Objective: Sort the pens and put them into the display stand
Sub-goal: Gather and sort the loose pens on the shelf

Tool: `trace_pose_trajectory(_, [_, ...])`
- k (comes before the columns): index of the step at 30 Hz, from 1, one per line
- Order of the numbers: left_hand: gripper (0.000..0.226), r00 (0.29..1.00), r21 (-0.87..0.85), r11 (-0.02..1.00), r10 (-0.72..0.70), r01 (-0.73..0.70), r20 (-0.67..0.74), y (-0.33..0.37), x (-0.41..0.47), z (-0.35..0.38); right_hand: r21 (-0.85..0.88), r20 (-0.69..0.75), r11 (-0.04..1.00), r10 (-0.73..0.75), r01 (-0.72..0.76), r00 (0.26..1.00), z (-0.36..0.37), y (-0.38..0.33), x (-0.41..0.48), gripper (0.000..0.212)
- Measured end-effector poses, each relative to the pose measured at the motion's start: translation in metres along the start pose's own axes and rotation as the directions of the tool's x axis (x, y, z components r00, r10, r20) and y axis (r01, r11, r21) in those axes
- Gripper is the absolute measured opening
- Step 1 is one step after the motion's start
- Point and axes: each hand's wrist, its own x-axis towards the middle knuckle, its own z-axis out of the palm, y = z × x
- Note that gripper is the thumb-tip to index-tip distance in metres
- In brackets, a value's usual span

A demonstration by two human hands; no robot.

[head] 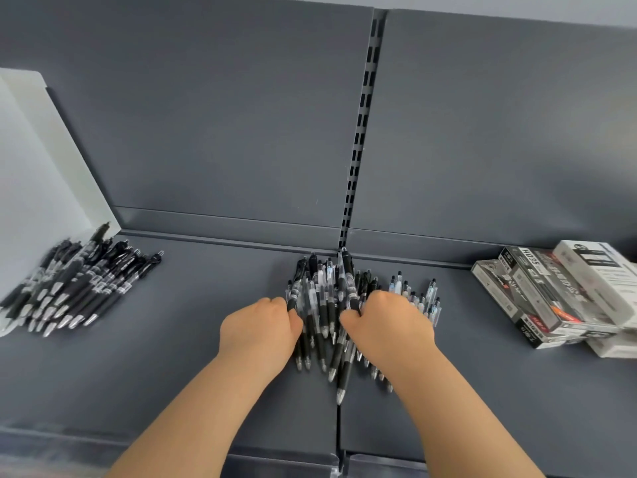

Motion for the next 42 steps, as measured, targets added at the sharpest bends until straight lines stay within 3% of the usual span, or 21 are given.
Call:
trace_pose_trajectory(5, [0.030, 0.990, -0.064, 0.998, 0.003, -0.012, -0.141, -0.027, -0.011, -0.013, 0.125, 0.028, 0.989, -0.079, 0.075, 0.996, 0.013, -0.032, -0.003, 0.035])
trace_pose_trajectory(12, [0.030, 0.976, -0.094, 0.996, -0.022, 0.002, -0.215, -0.109, -0.018, -0.036, 0.226, 0.017, 0.970, -0.091, 0.085, 0.996, 0.037, -0.122, -0.002, 0.026])
trace_pose_trajectory(16, [0.027, 0.960, -0.045, 0.999, -0.032, 0.021, -0.277, -0.174, -0.018, -0.052, 0.418, 0.067, 0.906, -0.105, 0.068, 0.992, 0.059, -0.188, -0.004, 0.018])
trace_pose_trajectory(22, [0.022, 0.928, -0.020, 0.997, -0.074, 0.072, -0.365, -0.259, -0.012, -0.056, 0.598, 0.070, 0.798, -0.146, 0.076, 0.987, 0.092, -0.275, -0.006, 0.039])
trace_pose_trajectory(26, [0.024, 0.917, -0.023, 0.999, -0.029, 0.021, -0.398, -0.302, 0.002, -0.050, 0.595, 0.074, 0.802, -0.121, 0.054, 0.990, 0.113, -0.311, -0.007, 0.045])
trace_pose_trajectory(29, [0.018, 0.940, 0.009, 1.000, -0.001, 0.004, -0.340, -0.317, 0.009, -0.044, 0.574, 0.078, 0.819, -0.089, 0.028, 0.993, 0.125, -0.328, -0.004, 0.046])
trace_pose_trajectory(34, [0.039, 0.955, 0.019, 0.999, 0.030, -0.026, -0.295, -0.327, 0.011, -0.036, 0.422, 0.005, 0.907, -0.020, 0.016, 1.000, 0.134, -0.343, -0.004, 0.036])
trace_pose_trajectory(40, [0.021, 0.911, -0.017, 0.987, 0.139, -0.157, -0.388, -0.329, 0.014, -0.045, 0.311, -0.084, 0.950, 0.027, 0.000, 0.996, 0.137, -0.344, -0.006, 0.027])
trace_pose_trajectory(42, [0.027, 0.887, -0.022, 0.977, 0.182, -0.211, -0.425, -0.325, 0.018, -0.045, 0.311, -0.089, 0.950, 0.045, -0.015, 0.995, 0.136, -0.339, -0.005, 0.023])
